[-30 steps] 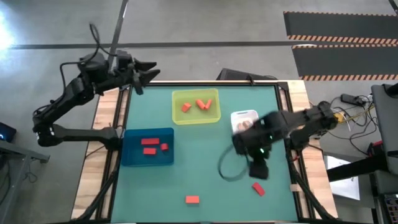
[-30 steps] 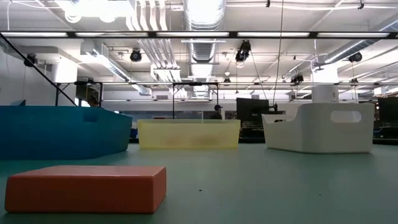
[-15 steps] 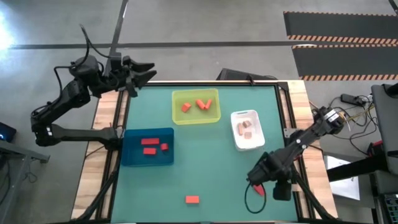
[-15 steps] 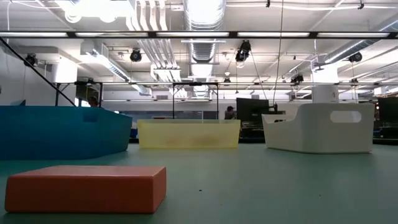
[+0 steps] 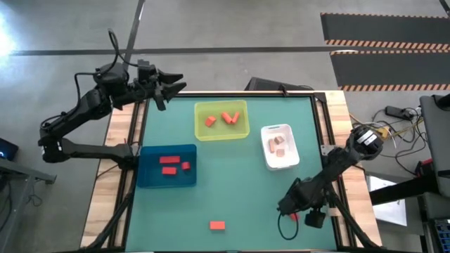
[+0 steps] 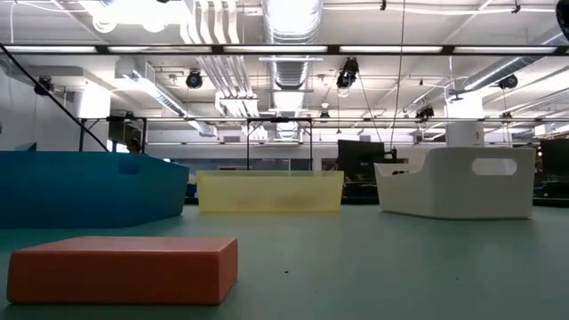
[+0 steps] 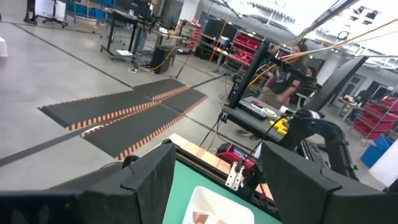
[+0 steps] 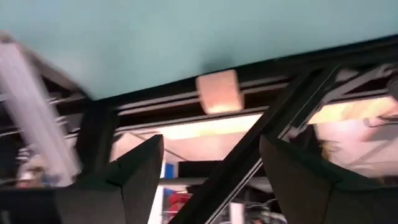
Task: Sort & place blocks by color
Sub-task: Put the brown block into the white bin
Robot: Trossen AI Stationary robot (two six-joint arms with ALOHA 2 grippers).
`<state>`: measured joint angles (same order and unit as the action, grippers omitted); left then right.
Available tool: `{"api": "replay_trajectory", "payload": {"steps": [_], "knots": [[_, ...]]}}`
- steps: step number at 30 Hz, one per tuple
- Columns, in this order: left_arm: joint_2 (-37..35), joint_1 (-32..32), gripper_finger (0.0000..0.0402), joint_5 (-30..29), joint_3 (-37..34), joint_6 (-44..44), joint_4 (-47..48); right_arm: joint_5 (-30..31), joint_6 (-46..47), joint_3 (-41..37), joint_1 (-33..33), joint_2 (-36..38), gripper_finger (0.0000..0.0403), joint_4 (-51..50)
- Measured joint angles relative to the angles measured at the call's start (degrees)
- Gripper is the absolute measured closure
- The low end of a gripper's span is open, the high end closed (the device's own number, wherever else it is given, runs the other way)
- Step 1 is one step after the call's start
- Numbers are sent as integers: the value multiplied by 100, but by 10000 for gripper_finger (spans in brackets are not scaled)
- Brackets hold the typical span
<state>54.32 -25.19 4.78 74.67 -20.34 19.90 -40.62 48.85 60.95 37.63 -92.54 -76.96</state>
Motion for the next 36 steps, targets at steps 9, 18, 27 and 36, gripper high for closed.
{"api": "replay_trajectory", "payload": {"steps": [9, 18, 27, 36], "knots": [[55, 0, 181, -15, 0, -15, 0, 263, -38, -122, 463, -552, 117, 644], [73, 0, 181, -42, 2, -18, -29, 122, -330, -173, 662, -1209, 124, 798], [79, -2, 181, -54, 0, -24, -102, -331, -471, -397, 768, -1218, 124, 817], [79, -2, 181, -55, 1, -24, -157, -334, -523, -640, 820, -1249, 131, 1074]]}}
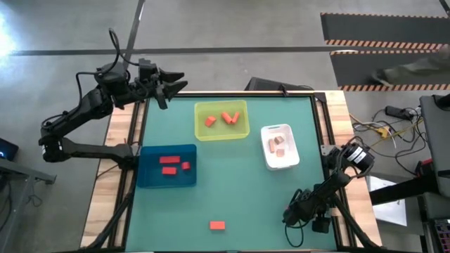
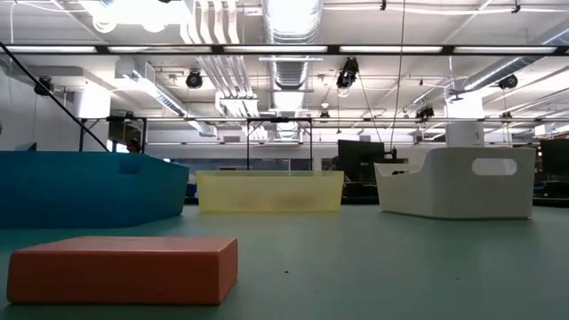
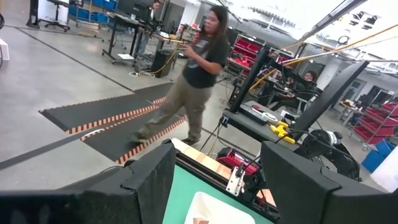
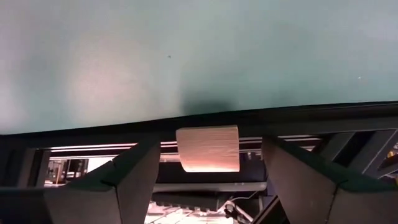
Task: Sort & place blocks by color
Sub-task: Put the brown block into the white bin
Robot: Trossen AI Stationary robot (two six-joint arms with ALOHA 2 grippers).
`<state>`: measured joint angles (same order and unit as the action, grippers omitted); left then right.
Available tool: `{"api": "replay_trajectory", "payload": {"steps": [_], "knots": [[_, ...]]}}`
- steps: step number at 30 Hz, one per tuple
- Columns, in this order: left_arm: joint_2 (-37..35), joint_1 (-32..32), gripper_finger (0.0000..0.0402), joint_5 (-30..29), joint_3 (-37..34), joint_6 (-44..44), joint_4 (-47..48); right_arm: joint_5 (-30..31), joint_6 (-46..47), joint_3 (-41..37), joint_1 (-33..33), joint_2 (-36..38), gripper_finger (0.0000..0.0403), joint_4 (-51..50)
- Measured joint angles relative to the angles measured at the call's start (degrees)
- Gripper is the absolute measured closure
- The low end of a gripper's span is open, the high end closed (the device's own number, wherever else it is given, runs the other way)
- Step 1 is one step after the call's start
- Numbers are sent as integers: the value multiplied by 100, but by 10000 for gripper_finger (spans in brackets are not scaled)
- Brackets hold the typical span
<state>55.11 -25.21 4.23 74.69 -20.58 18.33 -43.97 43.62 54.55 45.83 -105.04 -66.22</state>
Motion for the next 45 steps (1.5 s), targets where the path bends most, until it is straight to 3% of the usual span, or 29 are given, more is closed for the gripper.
{"api": "replay_trajectory", "payload": {"steps": [18, 27, 33, 45], "knots": [[103, 0, 181, 1, 1, 2, 13, -20, -71, 86, -16, 37, 284, 101], [161, 0, 181, 2, 1, 2, -4, -111, -298, 593, -135, 153, 285, -804], [166, 0, 181, 2, 1, 0, -31, -87, -493, 1238, -403, 407, 285, -886], [177, 2, 181, 2, 5, -15, -31, 2121, -518, 2231, -1743, 1971, 285, -843]]}}
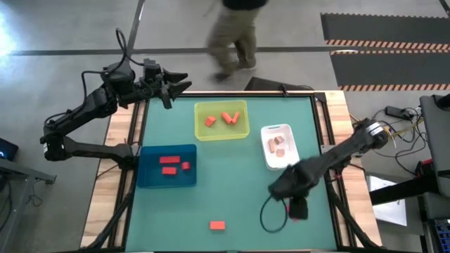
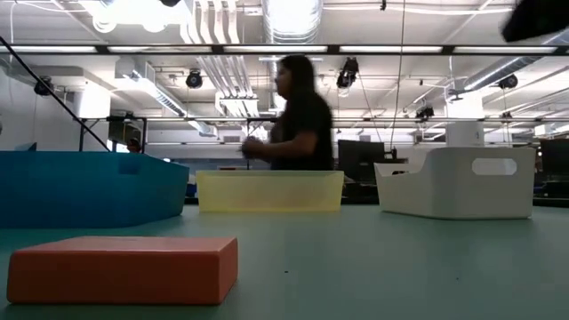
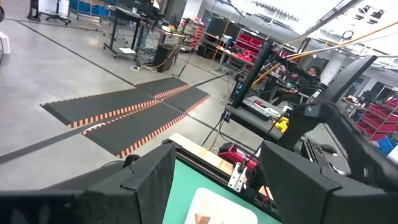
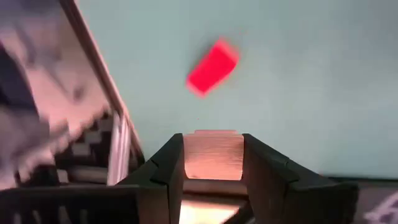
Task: Sort & place blocks by color
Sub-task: Put the brown block into the white bin
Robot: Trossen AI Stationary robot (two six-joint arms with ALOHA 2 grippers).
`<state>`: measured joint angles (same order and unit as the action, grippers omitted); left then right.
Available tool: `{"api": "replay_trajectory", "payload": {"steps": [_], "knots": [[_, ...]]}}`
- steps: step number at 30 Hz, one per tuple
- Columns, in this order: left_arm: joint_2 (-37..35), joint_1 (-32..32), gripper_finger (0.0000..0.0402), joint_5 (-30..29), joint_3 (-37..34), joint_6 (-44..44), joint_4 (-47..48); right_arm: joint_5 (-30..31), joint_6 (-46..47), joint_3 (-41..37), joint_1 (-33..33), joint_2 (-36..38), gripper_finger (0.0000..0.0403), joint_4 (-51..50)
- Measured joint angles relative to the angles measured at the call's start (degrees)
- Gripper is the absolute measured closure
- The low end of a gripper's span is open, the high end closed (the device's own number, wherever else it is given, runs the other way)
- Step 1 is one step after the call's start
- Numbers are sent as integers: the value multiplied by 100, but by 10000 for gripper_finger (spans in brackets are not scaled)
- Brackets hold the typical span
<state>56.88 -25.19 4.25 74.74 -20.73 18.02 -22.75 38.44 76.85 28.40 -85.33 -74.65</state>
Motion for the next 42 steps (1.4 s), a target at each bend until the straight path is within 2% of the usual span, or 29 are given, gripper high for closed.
{"api": "replay_trajectory", "payload": {"steps": [5, 7, 14, 18, 25, 35, 42], "knots": [[-49, 0, 181, 0, 7, -4, -2, 1288, 387, 415, -855, 699, 285, 18], [-53, 0, 181, 0, 7, -3, -2, 1590, 558, 484, -1322, 881, 285, 21], [-30, 0, 181, 0, 7, -7, 1, 1675, 527, 398, -3020, 1091, 285, 39], [-44, 0, 181, 0, 7, -7, 3, 1658, 369, 97, -3582, 1089, 285, 256], [-123, 0, 181, 2, 7, -11, 6, 1633, 371, -539, -3930, 1089, 285, 563], [-113, 0, 181, 0, 3, -9, 48, 1515, 1042, -1592, -3932, 1089, 285, 1669], [-77, -2, 181, 2, 0, -9, 51, 1486, 1203, -2031, -3932, 1089, 285, 2194]]}}
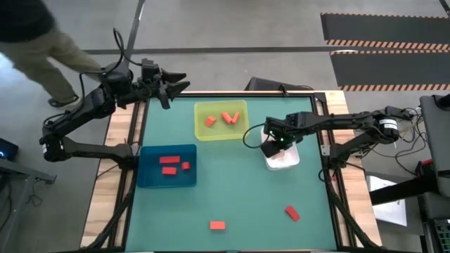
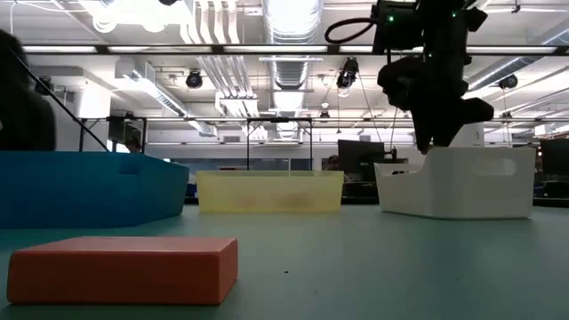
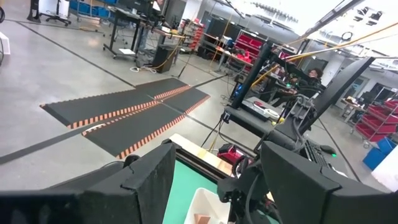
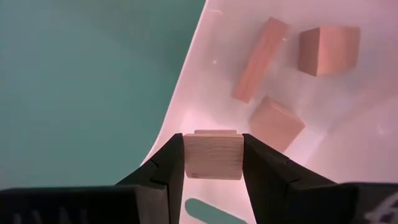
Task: Sort & place blocks by color
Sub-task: Put the brown block into the white bin, then put the orange block into the yellow bin
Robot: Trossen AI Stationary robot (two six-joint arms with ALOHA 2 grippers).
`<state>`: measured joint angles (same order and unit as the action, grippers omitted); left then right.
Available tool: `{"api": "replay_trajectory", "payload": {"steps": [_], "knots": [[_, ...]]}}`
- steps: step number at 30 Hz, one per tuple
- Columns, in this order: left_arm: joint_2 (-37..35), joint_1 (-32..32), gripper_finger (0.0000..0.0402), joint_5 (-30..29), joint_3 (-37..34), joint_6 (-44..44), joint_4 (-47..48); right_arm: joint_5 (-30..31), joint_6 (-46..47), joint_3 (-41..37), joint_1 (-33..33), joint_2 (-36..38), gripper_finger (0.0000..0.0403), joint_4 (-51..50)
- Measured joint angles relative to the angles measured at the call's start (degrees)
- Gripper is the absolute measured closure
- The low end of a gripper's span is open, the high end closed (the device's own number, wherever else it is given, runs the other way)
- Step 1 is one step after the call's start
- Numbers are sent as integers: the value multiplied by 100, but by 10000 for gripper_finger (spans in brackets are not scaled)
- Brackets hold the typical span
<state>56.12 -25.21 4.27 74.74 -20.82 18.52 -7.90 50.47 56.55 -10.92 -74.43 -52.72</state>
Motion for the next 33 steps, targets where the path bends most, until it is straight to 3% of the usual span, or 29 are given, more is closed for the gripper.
{"api": "replay_trajectory", "payload": {"steps": [25, 33], "knots": [[129, 2, 181, -1, -2, 10, -2, 43, 158, -284, 0, -227, 229, 360], [167, 193, 181, 198, -2, -455, 2, 38, 210, 224, 63, -91, 217, 168]]}}
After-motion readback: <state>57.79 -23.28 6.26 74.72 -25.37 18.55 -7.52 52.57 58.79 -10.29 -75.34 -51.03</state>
